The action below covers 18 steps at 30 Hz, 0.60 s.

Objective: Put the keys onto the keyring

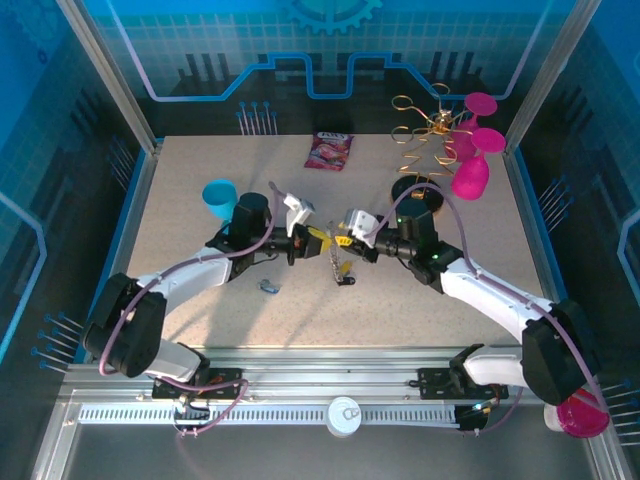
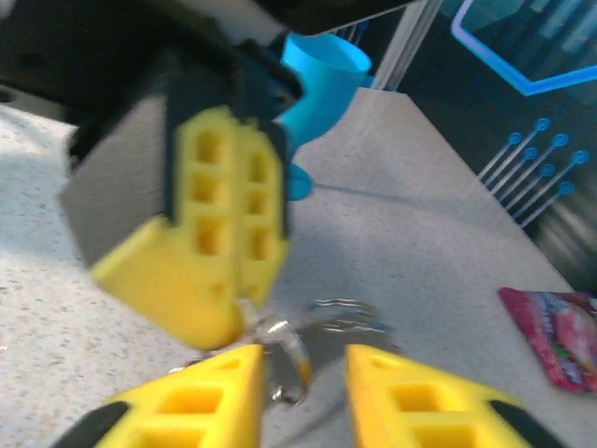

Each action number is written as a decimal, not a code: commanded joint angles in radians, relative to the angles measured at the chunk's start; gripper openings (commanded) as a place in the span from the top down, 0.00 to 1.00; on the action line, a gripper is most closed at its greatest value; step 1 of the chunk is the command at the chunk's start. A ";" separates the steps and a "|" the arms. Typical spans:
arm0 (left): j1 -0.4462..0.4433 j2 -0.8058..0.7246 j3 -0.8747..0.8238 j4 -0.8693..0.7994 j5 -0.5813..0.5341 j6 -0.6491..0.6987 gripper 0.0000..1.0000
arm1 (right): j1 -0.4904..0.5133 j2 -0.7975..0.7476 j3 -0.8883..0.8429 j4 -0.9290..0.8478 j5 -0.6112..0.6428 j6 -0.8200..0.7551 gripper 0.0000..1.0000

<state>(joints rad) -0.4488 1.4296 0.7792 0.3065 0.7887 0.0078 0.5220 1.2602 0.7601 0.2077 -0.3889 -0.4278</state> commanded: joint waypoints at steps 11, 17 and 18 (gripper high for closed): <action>-0.144 -0.132 -0.010 -0.214 -0.281 0.845 1.00 | -0.094 -0.206 -0.006 -0.339 -0.049 0.240 0.54; -0.147 -0.153 -0.040 -0.145 -0.289 0.966 1.00 | -0.004 -0.282 -0.104 -0.295 -0.078 -0.180 0.56; -0.148 -0.153 -0.039 -0.142 -0.288 0.981 1.00 | 0.003 -0.263 -0.093 -0.296 -0.083 -0.206 0.58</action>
<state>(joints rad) -0.5922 1.3056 0.7494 0.1062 0.4995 0.8692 0.5056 0.9775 0.6704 -0.0792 -0.4366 -0.4194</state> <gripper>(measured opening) 0.048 0.426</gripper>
